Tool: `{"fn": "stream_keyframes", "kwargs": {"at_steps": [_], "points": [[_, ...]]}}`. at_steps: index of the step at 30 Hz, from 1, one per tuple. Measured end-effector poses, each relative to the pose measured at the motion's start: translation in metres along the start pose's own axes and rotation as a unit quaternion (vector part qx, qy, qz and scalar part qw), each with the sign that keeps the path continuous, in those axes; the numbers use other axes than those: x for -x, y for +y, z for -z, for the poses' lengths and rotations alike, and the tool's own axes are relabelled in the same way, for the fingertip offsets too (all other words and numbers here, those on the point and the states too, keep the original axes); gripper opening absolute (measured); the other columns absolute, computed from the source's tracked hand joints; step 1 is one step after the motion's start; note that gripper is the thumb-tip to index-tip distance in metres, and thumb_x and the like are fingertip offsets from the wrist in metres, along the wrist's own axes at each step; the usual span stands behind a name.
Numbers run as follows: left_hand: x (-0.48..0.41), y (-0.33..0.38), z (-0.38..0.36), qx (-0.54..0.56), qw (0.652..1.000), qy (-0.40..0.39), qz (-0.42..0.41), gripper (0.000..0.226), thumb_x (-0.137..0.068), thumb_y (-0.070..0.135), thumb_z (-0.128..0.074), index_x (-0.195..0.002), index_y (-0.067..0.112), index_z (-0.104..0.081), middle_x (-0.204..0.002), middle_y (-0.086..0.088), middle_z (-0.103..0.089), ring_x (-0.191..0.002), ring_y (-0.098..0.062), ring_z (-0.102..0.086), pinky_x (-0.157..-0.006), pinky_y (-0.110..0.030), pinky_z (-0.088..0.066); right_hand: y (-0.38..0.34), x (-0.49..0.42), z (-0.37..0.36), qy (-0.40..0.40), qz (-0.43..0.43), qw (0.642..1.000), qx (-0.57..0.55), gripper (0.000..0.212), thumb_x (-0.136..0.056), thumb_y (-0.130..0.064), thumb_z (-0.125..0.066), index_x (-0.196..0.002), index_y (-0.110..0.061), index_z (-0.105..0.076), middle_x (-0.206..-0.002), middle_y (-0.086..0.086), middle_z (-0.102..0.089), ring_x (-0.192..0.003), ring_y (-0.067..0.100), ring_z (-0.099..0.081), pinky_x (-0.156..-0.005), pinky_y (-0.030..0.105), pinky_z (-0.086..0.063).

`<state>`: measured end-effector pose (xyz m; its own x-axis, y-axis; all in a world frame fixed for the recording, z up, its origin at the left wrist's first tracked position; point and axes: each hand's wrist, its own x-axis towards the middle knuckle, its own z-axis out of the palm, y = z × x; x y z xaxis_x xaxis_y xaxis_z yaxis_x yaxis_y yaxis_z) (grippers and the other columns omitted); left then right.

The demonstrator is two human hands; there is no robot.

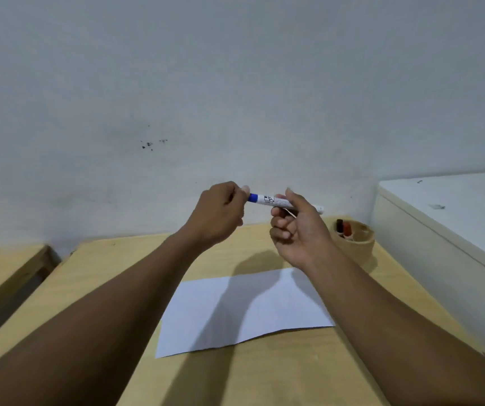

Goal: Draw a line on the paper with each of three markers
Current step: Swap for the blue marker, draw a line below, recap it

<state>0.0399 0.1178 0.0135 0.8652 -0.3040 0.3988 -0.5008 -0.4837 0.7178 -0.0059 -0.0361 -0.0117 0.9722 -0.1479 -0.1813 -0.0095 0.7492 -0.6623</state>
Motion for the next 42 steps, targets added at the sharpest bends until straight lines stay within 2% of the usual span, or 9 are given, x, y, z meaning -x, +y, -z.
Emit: {"fn": "stream_keyframes", "kwargs": {"at_steps": [4, 9, 13, 15, 19, 28, 34, 40, 42], "points": [[0.019, -0.034, 0.013, -0.02, 0.999, 0.049, 0.003, 0.057, -0.103, 0.041, -0.028, -0.08, -0.006, -0.048, -0.069, -0.028, -0.057, -0.061, -0.034, -0.052, -0.063, -0.054, -0.046, 0.02, -0.011, -0.02, -0.053, 0.0, 0.995, 0.086, 0.02, -0.098, -0.026, -0.062, -0.086, -0.01, -0.067, -0.062, 0.006, -0.062, -0.042, 0.01, -0.055, -0.038, 0.018, -0.039], [0.035, -0.096, 0.05, 0.026, 0.988, 0.125, 0.092, 0.037, -0.095, 0.037, -0.03, -0.067, 0.012, -0.035, -0.06, -0.006, -0.04, -0.059, -0.024, -0.039, -0.062, -0.038, -0.036, 0.019, -0.022, -0.019, -0.099, 0.015, 0.983, 0.154, 0.023, -0.101, -0.027, -0.057, -0.096, -0.01, -0.072, -0.073, 0.008, -0.068, -0.056, 0.018, -0.072, -0.048, 0.021, -0.051], [0.067, -0.147, 0.069, -0.113, 0.986, 0.041, 0.115, 0.039, -0.095, 0.033, -0.042, -0.065, 0.009, -0.047, -0.06, -0.002, -0.056, -0.057, -0.026, -0.049, -0.057, -0.036, -0.039, 0.042, -0.025, -0.018, -0.119, -0.014, 0.958, 0.262, 0.021, -0.099, -0.025, -0.062, -0.102, -0.007, -0.073, -0.078, 0.012, -0.075, -0.073, 0.027, -0.08, -0.057, 0.03, -0.06], [0.076, -0.165, 0.072, -0.21, 0.971, -0.021, 0.113, 0.04, -0.085, 0.042, -0.043, -0.061, 0.01, -0.047, -0.056, -0.004, -0.054, -0.055, -0.027, -0.046, -0.053, -0.035, -0.034, 0.067, -0.027, -0.022, -0.099, 0.012, 0.942, 0.32, 0.01, -0.092, -0.017, -0.072, -0.092, -0.008, -0.071, -0.071, 0.011, -0.069, -0.057, 0.021, -0.071, -0.048, 0.026, -0.053], [0.082, -0.177, 0.074, -0.311, 0.939, -0.107, 0.096, 0.036, -0.08, 0.048, -0.045, -0.056, 0.02, -0.043, -0.055, 0.0, -0.049, -0.056, -0.022, -0.046, -0.053, -0.03, -0.031, 0.12, -0.031, -0.026, -0.053, 0.093, 0.907, 0.407, 0.018, -0.081, -0.008, -0.078, -0.071, -0.009, -0.064, -0.05, 0.001, -0.054, -0.039, 0.012, -0.044, -0.041, 0.019, -0.037], [0.099, -0.186, 0.069, -0.254, 0.956, -0.107, 0.101, 0.026, -0.078, 0.046, -0.052, -0.079, 0.021, -0.05, -0.069, 0.004, -0.059, -0.066, -0.021, -0.055, -0.059, -0.039, -0.046, 0.175, -0.038, -0.018, -0.028, 0.059, 0.887, 0.457, 0.01, -0.084, -0.016, -0.07, -0.084, -0.006, -0.072, -0.07, 0.012, -0.078, -0.057, 0.025, -0.073, -0.044, 0.025, -0.043], [0.112, -0.19, 0.071, -0.179, 0.968, -0.119, 0.132, 0.087, -0.06, 0.082, -0.069, -0.133, 0.038, -0.05, -0.127, 0.012, -0.047, -0.111, -0.009, -0.052, -0.091, -0.031, -0.05, 0.177, -0.037, -0.013, -0.058, 0.077, 0.867, 0.49, 0.008, -0.083, -0.019, -0.075, -0.081, -0.011, -0.074, -0.07, 0.007, -0.077, -0.06, 0.016, -0.075, -0.047, 0.027, -0.047], [0.113, -0.191, 0.066, -0.209, 0.962, -0.116, 0.134, 0.089, -0.054, 0.082, -0.074, -0.133, 0.044, -0.056, -0.131, 0.011, -0.041, -0.116, -0.014, -0.048, -0.097, -0.035, -0.048, 0.18, -0.039, -0.011, -0.077, 0.09, 0.853, 0.509, 0.009, -0.081, -0.025, -0.081, -0.08, -0.017, -0.077, -0.075, 0.004, -0.079, -0.063, 0.017, -0.077, -0.05, 0.027, -0.049], [0.112, -0.19, 0.067, -0.208, 0.961, -0.119, 0.137, 0.09, -0.052, 0.083, -0.073, -0.132, 0.044, -0.056, -0.131, 0.011, -0.042, -0.117, -0.014, -0.048, -0.097, -0.035, -0.047, 0.182, -0.042, -0.01, -0.08, 0.089, 0.85, 0.513, 0.009, -0.079, -0.026, -0.082, -0.078, -0.018, -0.077, -0.075, 0.005, -0.079, -0.064, 0.02, -0.076, -0.055, 0.036, -0.057]]}}
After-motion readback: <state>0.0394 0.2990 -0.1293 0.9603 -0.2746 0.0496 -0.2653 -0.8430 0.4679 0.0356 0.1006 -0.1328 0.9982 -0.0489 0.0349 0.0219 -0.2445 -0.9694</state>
